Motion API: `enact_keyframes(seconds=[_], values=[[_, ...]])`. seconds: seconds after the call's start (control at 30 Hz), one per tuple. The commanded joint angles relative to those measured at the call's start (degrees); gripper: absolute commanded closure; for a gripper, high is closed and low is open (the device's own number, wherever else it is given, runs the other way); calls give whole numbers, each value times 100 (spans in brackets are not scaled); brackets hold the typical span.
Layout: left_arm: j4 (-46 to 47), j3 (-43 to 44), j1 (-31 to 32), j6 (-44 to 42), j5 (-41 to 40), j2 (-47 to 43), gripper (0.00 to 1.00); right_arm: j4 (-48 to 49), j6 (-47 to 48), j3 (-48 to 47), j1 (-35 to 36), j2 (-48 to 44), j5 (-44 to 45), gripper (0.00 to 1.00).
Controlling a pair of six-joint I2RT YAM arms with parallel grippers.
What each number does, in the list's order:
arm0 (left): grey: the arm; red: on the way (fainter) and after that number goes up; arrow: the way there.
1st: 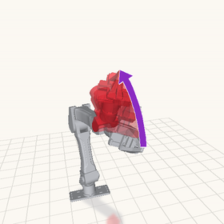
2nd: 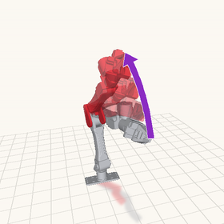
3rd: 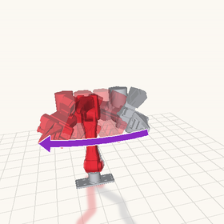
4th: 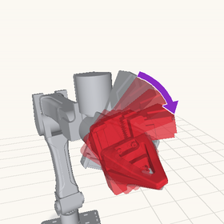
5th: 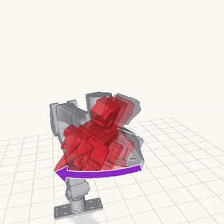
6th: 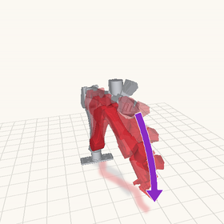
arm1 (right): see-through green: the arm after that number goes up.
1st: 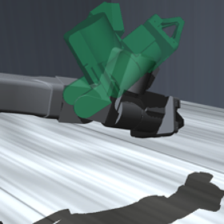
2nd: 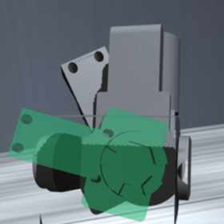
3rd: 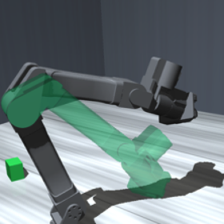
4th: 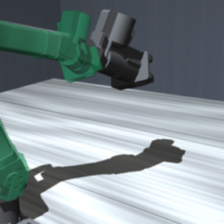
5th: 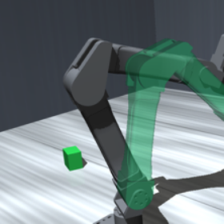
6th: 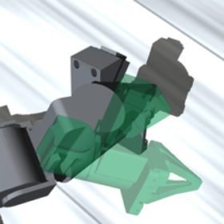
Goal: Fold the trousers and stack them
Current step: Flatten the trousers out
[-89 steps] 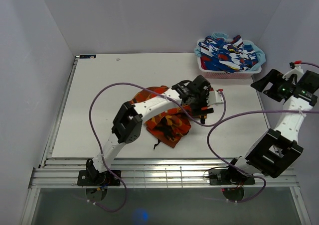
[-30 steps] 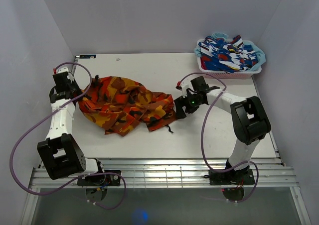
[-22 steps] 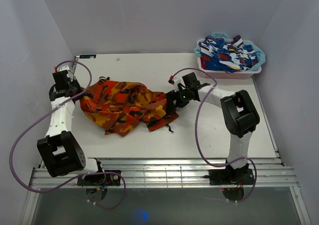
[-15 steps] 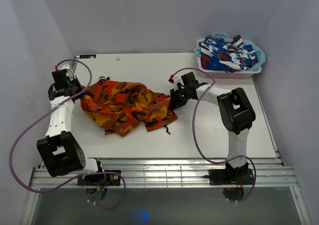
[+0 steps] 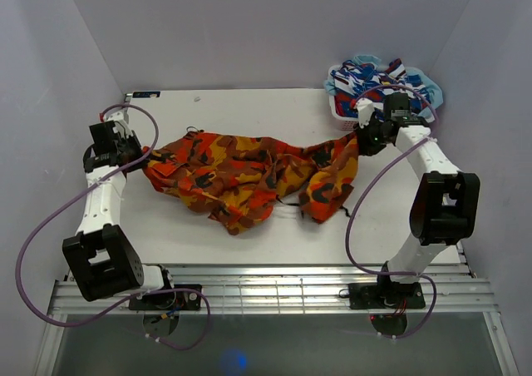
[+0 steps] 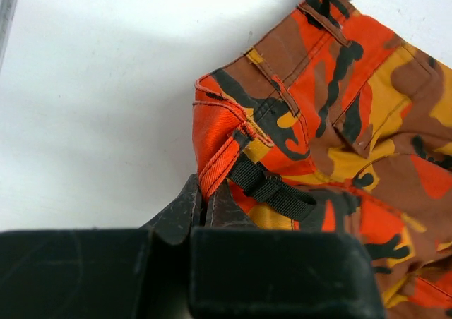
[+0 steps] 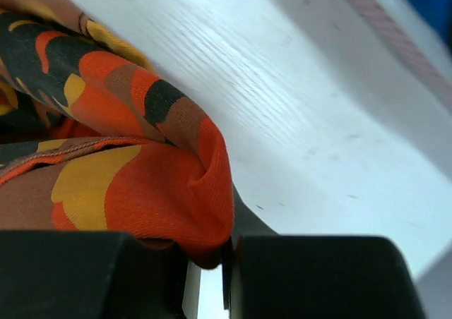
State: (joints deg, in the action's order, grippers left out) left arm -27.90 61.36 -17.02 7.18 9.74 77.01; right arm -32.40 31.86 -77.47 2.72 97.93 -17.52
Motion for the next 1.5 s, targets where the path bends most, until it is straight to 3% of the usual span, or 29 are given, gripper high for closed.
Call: enact_keyframes(seconds=[0.0,0.23,0.47,0.63,0.7,0.77,0.8,0.87,0.9,0.97,1.0,1.1,1.13,1.3,1.47], values=[[180,-98,-30,-278,-304,-353,100,-503,1331,-557,-166,-64,486,92],[443,-616,-161,-1201,-1430,-590,100,-688,1709,-954,-482,-81,749,92],[636,-1195,-408,-1693,-1694,-574,100,-741,2518,-629,-1203,-398,908,92],[471,-1311,-417,-1825,-1423,-442,100,-1047,2414,-926,-1152,-30,549,92],[312,-1215,-417,-1895,-890,-502,92,-1328,2237,-1076,-985,129,356,92],[57,-1188,-425,-2176,-282,-687,75,-1532,2115,-1130,-608,279,319,92],[4,-1179,-434,-2255,234,-983,59,-1567,2114,-1112,-476,297,276,91],[-163,-1171,-425,-2518,694,-1327,36,-1393,1905,-990,-20,323,336,86],[-163,-1136,-425,-2528,957,-1677,21,-1296,1790,-980,96,332,493,75],[-364,-961,-434,-2625,1283,-1873,12,-1251,1649,-1190,290,472,565,65],[-444,-829,-425,-2634,1450,-1909,6,-1260,1492,-1322,299,525,557,50],[-558,-267,-425,-2555,2083,-1700,2,-1426,1175,-1883,203,666,618,22],[-550,39,-417,-2494,2389,-1289,2,-1488,1095,-1981,142,649,557,19],[-471,1008,-268,-2063,2647,435,2,-1988,700,-1895,-419,385,92,14],[-225,1605,145,-1940,2279,1824,2,-2025,165,-631,-887,-81,-252,14]])
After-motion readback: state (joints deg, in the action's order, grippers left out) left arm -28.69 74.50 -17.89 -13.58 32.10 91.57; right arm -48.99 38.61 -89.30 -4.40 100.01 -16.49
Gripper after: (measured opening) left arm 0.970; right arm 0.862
